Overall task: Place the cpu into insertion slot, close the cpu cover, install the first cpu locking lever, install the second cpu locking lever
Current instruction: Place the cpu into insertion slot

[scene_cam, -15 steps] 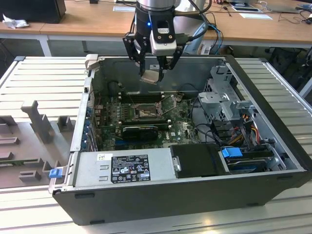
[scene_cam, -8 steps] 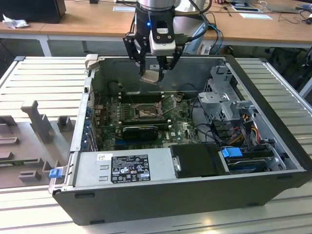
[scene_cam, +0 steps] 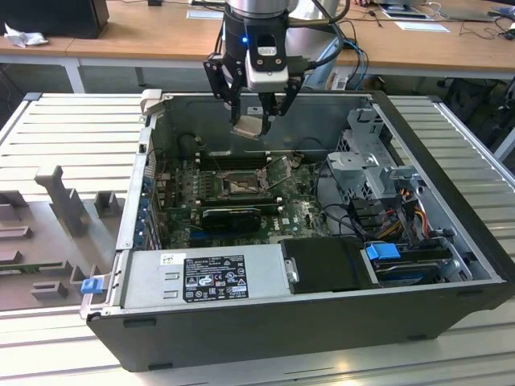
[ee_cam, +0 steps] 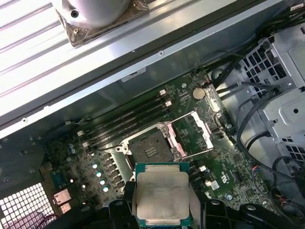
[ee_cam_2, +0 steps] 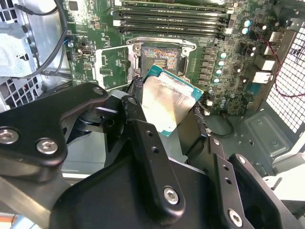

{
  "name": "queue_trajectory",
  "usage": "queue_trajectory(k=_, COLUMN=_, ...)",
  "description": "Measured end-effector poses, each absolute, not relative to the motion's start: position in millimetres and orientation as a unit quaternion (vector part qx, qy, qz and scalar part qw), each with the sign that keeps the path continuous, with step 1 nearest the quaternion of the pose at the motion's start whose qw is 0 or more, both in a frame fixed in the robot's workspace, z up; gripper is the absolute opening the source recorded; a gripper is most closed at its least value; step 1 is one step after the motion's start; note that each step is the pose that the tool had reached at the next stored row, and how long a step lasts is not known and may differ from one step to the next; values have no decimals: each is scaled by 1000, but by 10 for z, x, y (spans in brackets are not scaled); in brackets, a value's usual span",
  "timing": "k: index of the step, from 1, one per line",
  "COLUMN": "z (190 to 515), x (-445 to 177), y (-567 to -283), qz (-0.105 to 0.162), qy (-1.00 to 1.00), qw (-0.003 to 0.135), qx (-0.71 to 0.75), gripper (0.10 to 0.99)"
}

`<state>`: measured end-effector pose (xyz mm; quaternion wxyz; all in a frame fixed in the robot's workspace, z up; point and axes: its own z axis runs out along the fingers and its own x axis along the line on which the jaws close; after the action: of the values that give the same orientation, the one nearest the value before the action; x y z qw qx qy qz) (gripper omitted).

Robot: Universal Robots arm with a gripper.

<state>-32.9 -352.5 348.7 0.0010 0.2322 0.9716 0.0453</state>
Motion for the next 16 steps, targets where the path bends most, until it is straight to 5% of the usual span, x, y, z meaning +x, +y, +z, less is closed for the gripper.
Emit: queue_trajectory(k=16, z=3466, x=-329, y=-3525, qz=45, qy=944, qw=5, qx=327, gripper=533)
